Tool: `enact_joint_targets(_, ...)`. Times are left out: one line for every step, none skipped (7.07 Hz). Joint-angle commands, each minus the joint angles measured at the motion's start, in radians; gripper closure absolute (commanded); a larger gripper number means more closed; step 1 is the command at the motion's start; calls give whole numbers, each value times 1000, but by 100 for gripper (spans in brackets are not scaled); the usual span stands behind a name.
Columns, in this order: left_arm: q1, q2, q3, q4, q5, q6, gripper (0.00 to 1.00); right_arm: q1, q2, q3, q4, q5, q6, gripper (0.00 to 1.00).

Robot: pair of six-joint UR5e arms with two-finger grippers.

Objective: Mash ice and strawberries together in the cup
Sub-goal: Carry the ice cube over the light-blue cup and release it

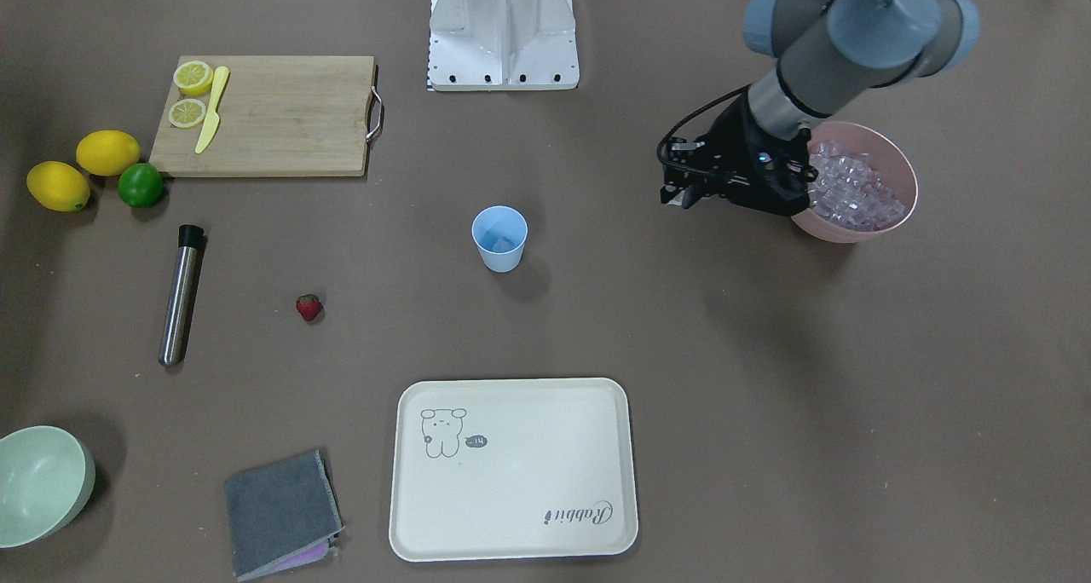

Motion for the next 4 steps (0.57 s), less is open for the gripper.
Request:
enact_joint_targets(108,-153,54,68,121,-133,76,0,-1,0,0,0,0,0)
enact_joint_targets(152,-240,115,68,178,-208,76,0,-1,3,0,2,0,0)
enact_joint_targets(200,-307,169,68,241,-268,76,0,-1,11,0,0,0,0)
enact_joint_targets(220,-332,200,66,276,-288,76,0,-1,14,-2,0,0,0)
